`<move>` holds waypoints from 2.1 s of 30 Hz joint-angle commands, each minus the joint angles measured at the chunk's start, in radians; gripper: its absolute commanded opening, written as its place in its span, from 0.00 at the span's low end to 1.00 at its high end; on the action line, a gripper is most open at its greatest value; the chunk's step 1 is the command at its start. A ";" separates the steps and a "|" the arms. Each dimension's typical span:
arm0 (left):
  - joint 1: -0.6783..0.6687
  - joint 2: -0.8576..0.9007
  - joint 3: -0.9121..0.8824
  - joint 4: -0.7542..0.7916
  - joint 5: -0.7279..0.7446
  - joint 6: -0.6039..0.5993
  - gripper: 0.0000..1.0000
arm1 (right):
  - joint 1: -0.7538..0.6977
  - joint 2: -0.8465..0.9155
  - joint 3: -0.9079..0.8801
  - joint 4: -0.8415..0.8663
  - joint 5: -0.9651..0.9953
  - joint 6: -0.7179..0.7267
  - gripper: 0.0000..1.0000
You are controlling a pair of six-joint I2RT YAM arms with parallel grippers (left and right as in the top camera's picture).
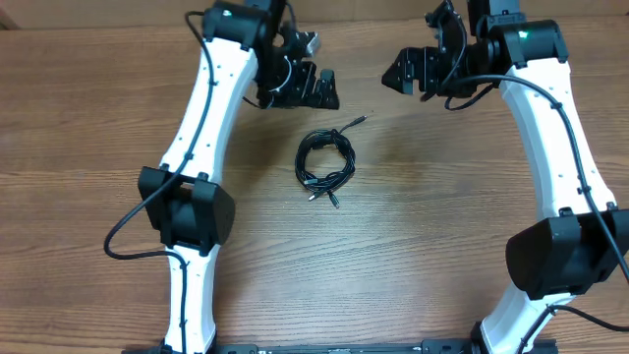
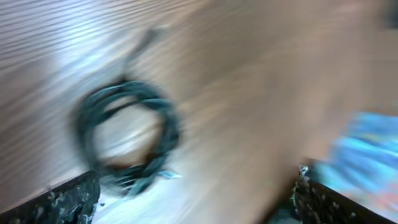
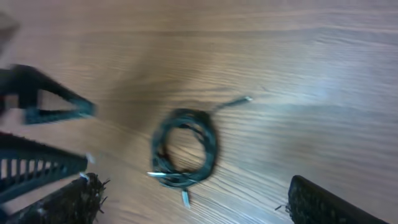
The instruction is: Untangle cables
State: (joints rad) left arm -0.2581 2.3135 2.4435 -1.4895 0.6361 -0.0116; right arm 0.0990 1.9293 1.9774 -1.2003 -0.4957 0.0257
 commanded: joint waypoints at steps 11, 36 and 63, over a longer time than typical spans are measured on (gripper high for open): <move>0.154 0.007 0.029 -0.059 0.103 0.079 1.00 | 0.047 0.047 -0.113 0.139 0.029 0.015 0.96; 0.146 0.007 0.029 -0.094 -0.150 0.068 1.00 | 0.159 0.168 -0.438 0.277 0.042 0.616 0.68; 0.146 0.007 0.029 -0.092 -0.176 0.043 1.00 | 0.344 0.168 -0.480 0.403 0.145 1.291 0.04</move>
State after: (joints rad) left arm -0.1097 2.3135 2.4477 -1.5764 0.4747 0.0292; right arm 0.4454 2.1059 1.5013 -0.8013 -0.3870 1.3018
